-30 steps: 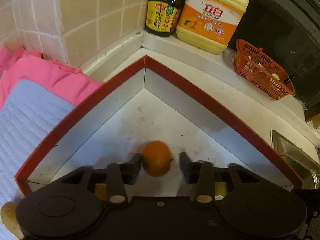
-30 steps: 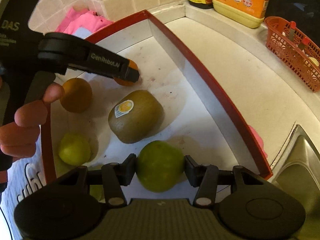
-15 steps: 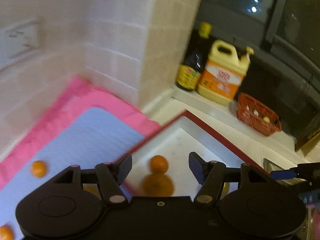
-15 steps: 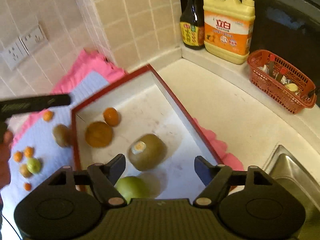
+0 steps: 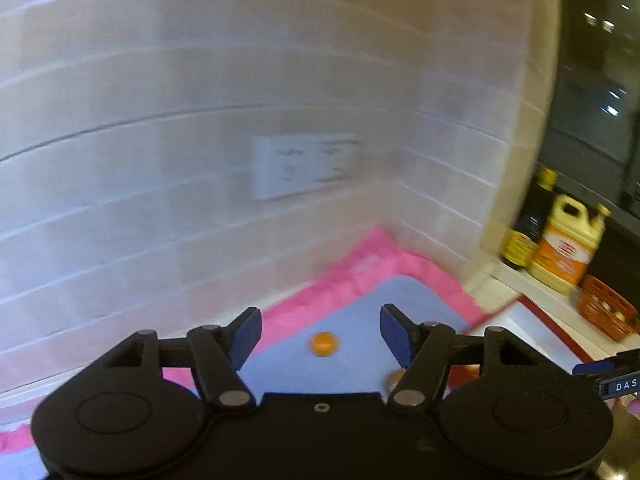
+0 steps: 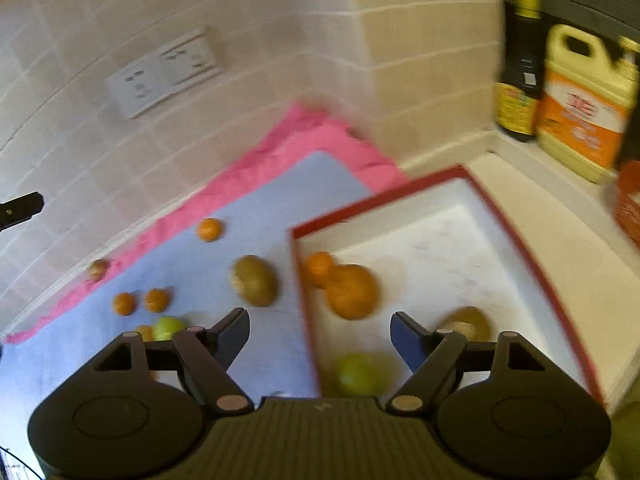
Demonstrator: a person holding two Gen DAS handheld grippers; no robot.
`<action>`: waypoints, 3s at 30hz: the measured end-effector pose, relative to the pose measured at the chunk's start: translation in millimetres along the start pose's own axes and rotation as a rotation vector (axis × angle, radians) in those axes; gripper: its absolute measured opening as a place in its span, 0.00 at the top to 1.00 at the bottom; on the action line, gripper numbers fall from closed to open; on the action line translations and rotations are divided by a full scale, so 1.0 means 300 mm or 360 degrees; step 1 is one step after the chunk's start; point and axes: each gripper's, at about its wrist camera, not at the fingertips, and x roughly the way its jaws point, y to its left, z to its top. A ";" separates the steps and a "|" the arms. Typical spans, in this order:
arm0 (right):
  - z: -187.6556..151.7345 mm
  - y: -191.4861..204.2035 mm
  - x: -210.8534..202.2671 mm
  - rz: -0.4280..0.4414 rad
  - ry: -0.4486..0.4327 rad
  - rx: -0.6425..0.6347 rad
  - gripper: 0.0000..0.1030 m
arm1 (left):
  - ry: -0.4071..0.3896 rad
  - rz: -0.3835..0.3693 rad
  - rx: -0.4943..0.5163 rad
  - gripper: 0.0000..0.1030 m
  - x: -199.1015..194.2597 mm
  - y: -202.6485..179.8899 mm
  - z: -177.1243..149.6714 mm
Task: Organize fruits
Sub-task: 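Move both open grippers back over the fruit on the mat, then close the left gripper on an orange while the right grips a kiwi, then carry the orange and kiwi toward the red box with both grippers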
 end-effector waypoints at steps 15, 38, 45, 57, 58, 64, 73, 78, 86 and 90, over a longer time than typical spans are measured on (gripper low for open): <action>-0.010 0.349 0.272 0.0090 0.0185 -0.0178 0.27 | 0.0367 -0.0024 0.0068 0.23 0.091 0.129 -0.339; 0.160 0.449 0.853 -0.0315 0.0848 -0.1045 0.38 | 0.0729 -0.0376 0.0212 0.38 0.492 0.104 -0.505; 0.114 0.458 0.859 -0.0377 0.0805 -0.1231 0.49 | 0.0710 -0.0382 0.0188 0.51 0.511 0.104 -0.504; 0.101 0.441 0.598 0.0085 0.0493 -0.0810 0.50 | 0.0524 -0.0124 0.0097 0.55 0.344 0.140 -0.449; 0.099 0.428 0.572 0.0158 0.0477 -0.0726 0.50 | 0.0511 -0.0111 0.0080 0.55 0.325 0.145 -0.437; -0.007 0.364 0.403 0.0435 0.0406 -0.0417 0.50 | 0.0431 -0.0098 0.0077 0.55 0.254 0.103 -0.361; 0.020 0.099 0.076 0.0258 0.0063 -0.0191 0.50 | 0.0247 -0.0400 0.0335 0.55 0.290 -0.225 -0.175; 0.064 -0.118 -0.077 -0.0011 -0.0097 -0.0004 0.50 | 0.0195 -0.0630 0.0475 0.55 0.390 -0.460 -0.082; 0.070 -0.388 -0.101 -0.0162 -0.0144 0.0285 0.50 | 0.0422 -0.0819 0.0542 0.55 0.641 -0.800 -0.052; 0.030 -0.437 -0.033 -0.0337 0.0008 0.0176 0.50 | 0.0613 -0.0817 0.0540 0.55 0.786 -0.922 -0.108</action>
